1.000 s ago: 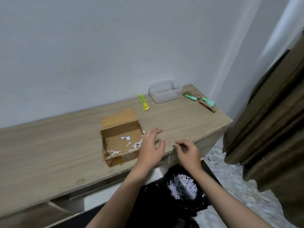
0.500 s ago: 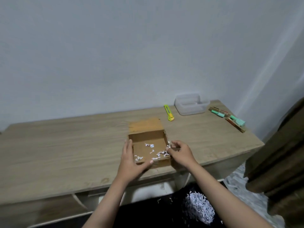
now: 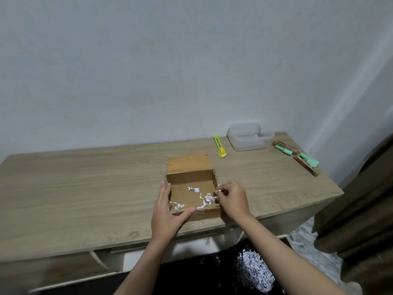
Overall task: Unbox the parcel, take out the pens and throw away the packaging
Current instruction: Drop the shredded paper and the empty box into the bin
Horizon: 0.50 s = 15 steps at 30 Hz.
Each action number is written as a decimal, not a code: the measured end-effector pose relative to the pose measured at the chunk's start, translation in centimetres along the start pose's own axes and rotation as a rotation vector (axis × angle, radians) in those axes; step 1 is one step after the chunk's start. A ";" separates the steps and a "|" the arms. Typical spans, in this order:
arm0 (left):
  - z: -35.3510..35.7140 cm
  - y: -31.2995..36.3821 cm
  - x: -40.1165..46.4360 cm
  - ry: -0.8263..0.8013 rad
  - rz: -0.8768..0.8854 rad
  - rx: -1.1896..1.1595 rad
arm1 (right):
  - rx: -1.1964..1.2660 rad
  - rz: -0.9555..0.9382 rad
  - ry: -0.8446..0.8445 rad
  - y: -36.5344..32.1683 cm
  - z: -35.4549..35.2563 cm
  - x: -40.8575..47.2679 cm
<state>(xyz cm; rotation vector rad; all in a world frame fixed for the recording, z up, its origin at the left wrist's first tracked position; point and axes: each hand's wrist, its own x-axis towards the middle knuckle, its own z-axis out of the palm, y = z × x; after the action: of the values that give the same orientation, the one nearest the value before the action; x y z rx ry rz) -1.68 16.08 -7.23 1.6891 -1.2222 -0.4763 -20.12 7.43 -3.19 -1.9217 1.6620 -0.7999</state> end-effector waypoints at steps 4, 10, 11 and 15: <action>0.1 -0.2 0.0 0.014 -0.009 -0.001 | -0.036 -0.053 -0.052 -0.7 -0.7 0.1; 0.1 0.1 -0.1 0.019 -0.003 0.003 | -0.002 0.016 -0.076 -1.3 -0.7 0.9; 0.1 0.0 -0.1 0.020 -0.001 0.004 | 0.027 0.020 -0.093 -1.5 -0.4 0.9; 0.1 -0.1 -0.1 0.013 -0.015 -0.011 | 0.034 -0.065 -0.218 -2.8 1.1 0.0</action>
<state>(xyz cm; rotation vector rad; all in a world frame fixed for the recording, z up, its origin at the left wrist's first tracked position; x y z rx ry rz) -1.79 16.13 -7.43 1.6907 -1.1958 -0.4793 -17.31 7.85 -2.05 -1.9704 1.4544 -0.6137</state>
